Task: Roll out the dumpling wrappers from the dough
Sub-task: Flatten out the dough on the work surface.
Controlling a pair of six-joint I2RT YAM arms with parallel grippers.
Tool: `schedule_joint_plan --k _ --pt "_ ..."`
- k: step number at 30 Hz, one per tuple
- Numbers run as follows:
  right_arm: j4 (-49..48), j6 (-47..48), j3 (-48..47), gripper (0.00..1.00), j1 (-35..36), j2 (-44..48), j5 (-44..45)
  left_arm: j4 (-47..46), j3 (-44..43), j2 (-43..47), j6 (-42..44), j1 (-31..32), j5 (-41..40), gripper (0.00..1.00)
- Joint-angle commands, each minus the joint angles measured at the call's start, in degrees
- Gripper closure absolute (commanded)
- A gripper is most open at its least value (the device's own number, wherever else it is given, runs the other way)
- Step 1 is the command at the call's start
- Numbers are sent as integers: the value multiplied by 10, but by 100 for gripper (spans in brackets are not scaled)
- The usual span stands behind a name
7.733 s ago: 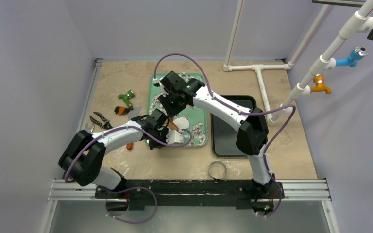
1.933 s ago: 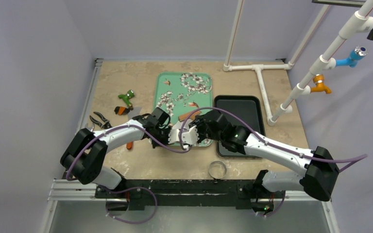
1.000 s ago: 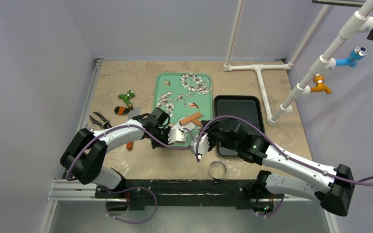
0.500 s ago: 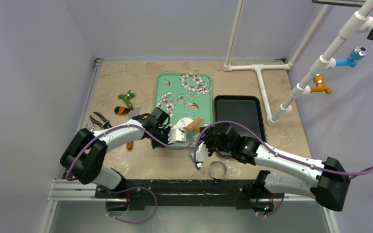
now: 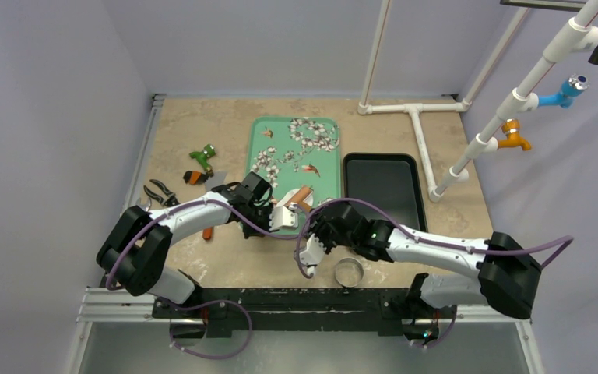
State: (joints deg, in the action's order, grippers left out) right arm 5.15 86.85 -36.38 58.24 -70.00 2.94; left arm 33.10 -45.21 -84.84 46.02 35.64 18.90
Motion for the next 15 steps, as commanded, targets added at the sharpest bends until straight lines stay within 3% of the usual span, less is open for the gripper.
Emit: schedule_joint_plan --k 1,9,15 --pt "3 -8 -22 100 3 -23 5 58 11 -11 -16 -6 0 100" --pt "-34 -45 -23 100 -2 -76 -4 57 12 -10 -17 -6 -1 100" --pt "50 -27 -1 100 -1 -4 34 56 11 -10 -18 -6 -1 100"
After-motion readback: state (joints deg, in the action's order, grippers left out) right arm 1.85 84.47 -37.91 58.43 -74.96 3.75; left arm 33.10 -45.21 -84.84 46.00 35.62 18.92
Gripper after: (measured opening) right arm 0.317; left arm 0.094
